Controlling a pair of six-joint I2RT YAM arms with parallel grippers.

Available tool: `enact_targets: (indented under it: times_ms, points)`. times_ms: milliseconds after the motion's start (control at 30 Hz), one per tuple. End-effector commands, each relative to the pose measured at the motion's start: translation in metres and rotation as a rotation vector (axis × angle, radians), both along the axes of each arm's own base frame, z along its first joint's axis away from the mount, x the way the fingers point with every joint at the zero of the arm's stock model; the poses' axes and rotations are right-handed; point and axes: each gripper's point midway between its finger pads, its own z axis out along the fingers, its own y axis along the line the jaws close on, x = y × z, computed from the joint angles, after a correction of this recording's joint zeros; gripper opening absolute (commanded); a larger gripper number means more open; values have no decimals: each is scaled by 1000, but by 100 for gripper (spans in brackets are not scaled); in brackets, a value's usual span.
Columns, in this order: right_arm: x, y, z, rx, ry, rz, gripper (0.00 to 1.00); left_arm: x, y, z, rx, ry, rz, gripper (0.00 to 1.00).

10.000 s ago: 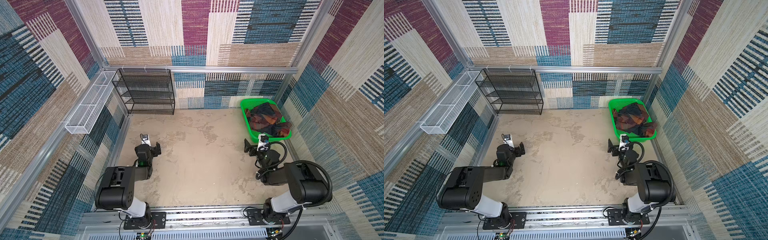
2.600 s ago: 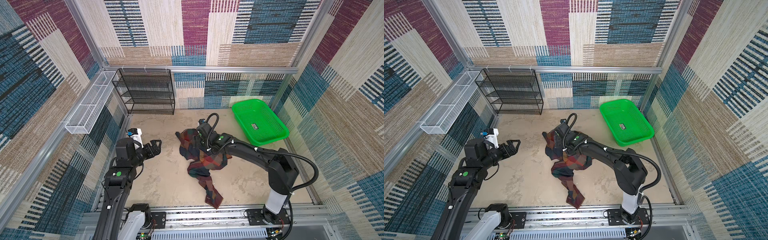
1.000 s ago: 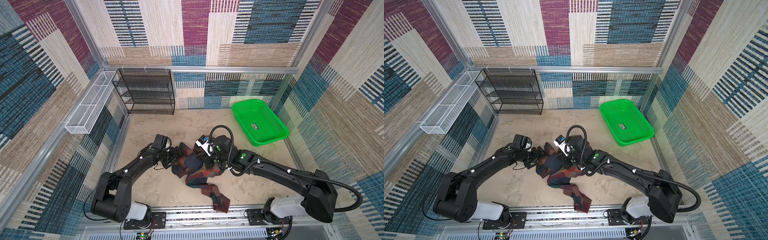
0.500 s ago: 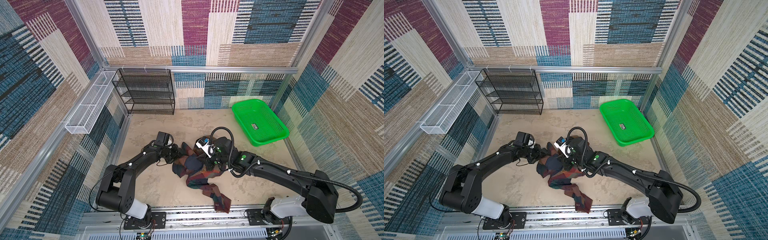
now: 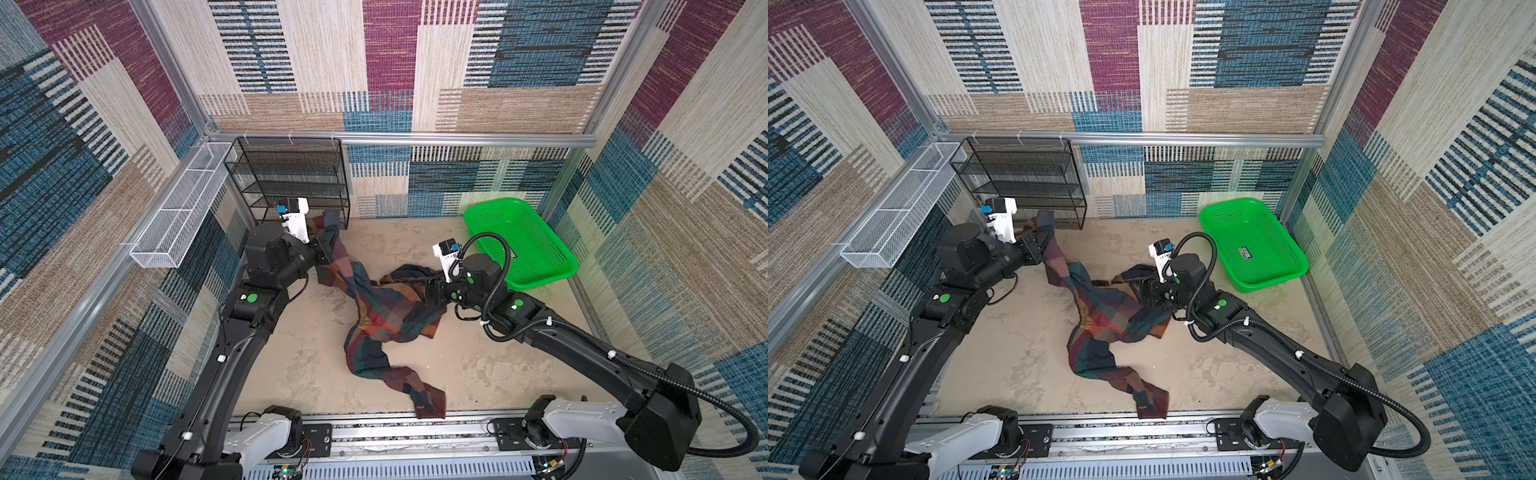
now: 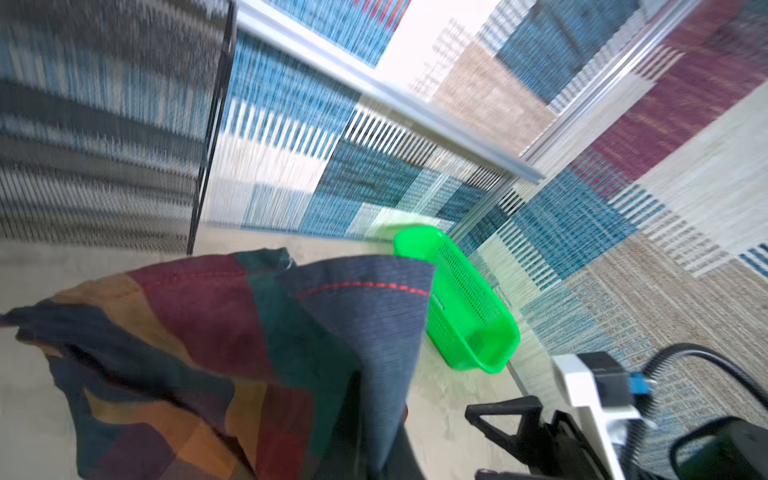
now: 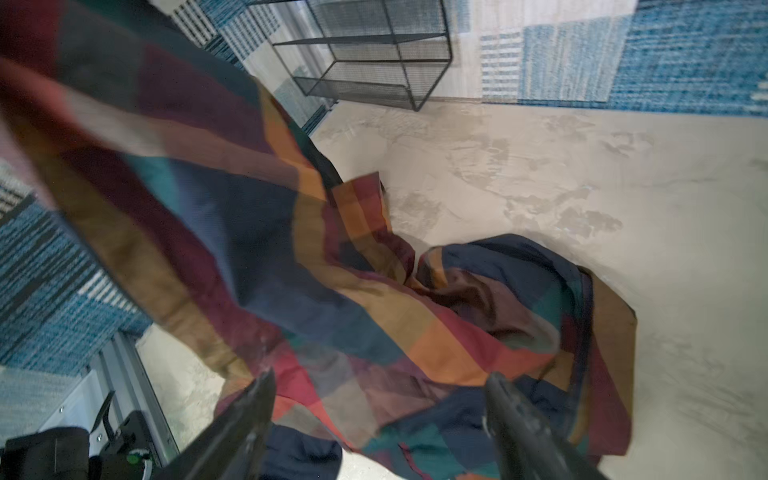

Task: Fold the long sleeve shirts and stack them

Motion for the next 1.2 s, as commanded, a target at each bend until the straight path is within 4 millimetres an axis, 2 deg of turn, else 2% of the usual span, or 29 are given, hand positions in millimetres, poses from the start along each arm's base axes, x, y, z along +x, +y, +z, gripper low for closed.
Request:
enact_targets:
  times_ms: [0,100,233,333,400,467,533,633,700,800,867,967,1067,1167]
  points:
    - [7,-5,-10,49,56,-20,82,-20,-3,58,51,-241,-53,0]
    - [10,-3,-29,29,72,4,84,-45,-1,86,45,-353,-65,0]
    - [19,3,-63,-15,71,20,90,-64,8,101,44,-404,-38,0]
    - [41,-2,-102,-87,163,-68,91,-72,5,100,37,-398,-68,0]
    - [50,-2,-121,-114,219,-98,89,-74,7,99,35,-392,-56,0]
    - [50,-1,-133,-81,253,-111,89,-75,16,98,19,-374,-3,0]
    - [41,10,-148,-18,321,-71,87,-77,22,100,6,-363,25,0]
    - [28,30,-165,58,407,10,78,-76,23,99,-21,-326,33,0]
    - [22,36,-166,113,419,37,66,-76,24,98,-34,-313,38,0]
    - [17,39,-172,142,447,29,60,-73,26,94,-34,-298,55,0]
    - [13,42,-175,155,461,37,53,-72,27,92,-33,-294,59,0]
    - [7,52,-172,209,476,83,44,-70,28,92,-35,-298,68,0]
    - [5,60,-179,213,504,111,25,-69,28,94,-40,-303,73,0]
    - [8,57,-179,194,488,96,5,-71,28,96,-36,-314,71,0]
